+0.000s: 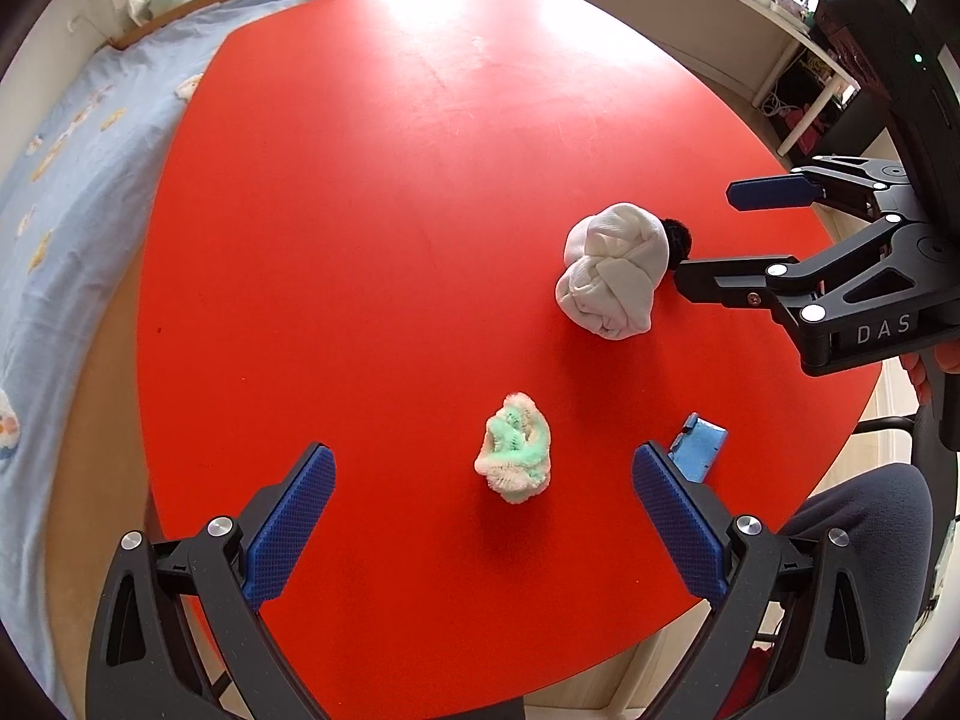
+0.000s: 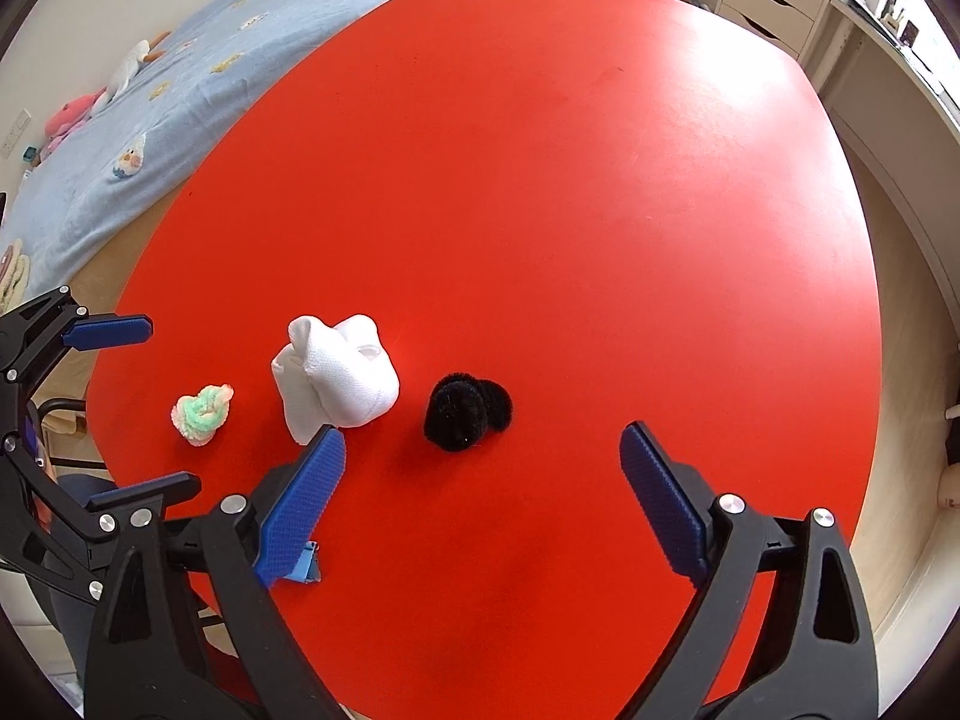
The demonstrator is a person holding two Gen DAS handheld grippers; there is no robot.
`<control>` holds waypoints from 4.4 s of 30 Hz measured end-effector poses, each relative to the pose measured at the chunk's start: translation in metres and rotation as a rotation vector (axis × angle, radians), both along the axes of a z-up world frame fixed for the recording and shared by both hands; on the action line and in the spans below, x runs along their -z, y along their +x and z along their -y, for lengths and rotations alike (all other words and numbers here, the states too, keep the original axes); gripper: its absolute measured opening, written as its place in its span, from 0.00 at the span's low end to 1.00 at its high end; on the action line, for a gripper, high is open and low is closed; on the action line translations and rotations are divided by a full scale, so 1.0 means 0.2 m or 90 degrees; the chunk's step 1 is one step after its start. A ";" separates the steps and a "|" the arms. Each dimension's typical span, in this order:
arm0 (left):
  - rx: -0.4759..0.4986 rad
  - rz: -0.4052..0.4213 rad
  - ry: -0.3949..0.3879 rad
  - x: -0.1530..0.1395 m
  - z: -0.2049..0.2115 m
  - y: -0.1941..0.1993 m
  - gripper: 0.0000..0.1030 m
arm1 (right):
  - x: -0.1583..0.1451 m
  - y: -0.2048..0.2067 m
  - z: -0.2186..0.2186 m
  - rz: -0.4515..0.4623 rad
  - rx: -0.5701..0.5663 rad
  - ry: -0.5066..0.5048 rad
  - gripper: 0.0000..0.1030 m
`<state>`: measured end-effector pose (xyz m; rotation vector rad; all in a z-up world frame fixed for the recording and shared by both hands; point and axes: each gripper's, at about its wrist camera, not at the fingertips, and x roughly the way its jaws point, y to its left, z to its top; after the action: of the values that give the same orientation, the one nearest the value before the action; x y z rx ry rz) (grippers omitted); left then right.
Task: Collect trash
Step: 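Move both tools back over the black pompom and green fluffy ball, then grasp the green-white fluffy ball with the left tool while the right tool grasps the black pompom, then carry the fluffy ball and black pompom off the table over the pink bin, then open both tools to drop the fluffy ball and pompom into the bin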
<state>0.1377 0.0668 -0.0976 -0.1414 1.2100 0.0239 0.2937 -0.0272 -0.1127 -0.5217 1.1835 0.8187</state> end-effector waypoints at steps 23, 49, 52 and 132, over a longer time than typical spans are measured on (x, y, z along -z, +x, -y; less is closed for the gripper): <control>0.025 -0.009 0.028 0.03 0.04 0.04 0.23 | 0.06 0.00 -0.05 0.021 -0.010 -0.021 0.22; 0.008 0.048 0.038 -0.11 0.09 -0.11 0.22 | -0.17 -0.11 0.13 0.067 0.014 0.039 0.21; 0.009 0.062 0.039 -0.15 0.11 -0.16 0.22 | -0.23 -0.16 0.18 0.083 0.016 0.052 0.21; 0.033 0.177 -0.053 -0.30 0.47 -0.85 0.90 | -0.37 -1.20 0.83 0.081 0.016 0.204 0.93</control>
<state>-0.0326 -0.0279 -0.0381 -0.1809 0.9366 -0.0891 0.0529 -0.1926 -0.0384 -0.2898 0.9189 0.9194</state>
